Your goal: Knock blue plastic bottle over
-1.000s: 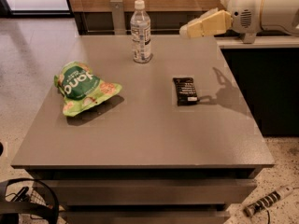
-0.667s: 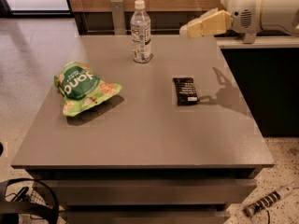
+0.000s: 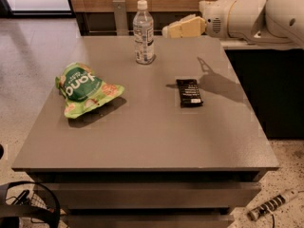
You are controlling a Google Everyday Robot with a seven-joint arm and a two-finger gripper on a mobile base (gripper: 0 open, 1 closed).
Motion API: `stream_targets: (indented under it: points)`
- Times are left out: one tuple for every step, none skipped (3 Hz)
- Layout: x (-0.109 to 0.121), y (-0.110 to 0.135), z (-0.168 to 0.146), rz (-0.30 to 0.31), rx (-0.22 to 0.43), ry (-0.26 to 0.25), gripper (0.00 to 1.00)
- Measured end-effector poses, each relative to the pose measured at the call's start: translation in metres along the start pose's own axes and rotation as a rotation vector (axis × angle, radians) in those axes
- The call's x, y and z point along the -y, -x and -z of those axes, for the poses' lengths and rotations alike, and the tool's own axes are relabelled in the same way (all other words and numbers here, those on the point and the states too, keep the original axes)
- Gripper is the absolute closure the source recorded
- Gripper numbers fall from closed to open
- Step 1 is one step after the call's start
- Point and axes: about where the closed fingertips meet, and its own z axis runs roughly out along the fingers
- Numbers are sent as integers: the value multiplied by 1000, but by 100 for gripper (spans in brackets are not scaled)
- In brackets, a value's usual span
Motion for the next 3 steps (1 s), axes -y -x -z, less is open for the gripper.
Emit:
stream_targets:
  points:
    - [7, -7, -44, -18, 41, 30, 0]
    - [4, -13, -90, -17, 69, 84, 0]
    - [0, -23, -123, -9, 103, 120, 0]
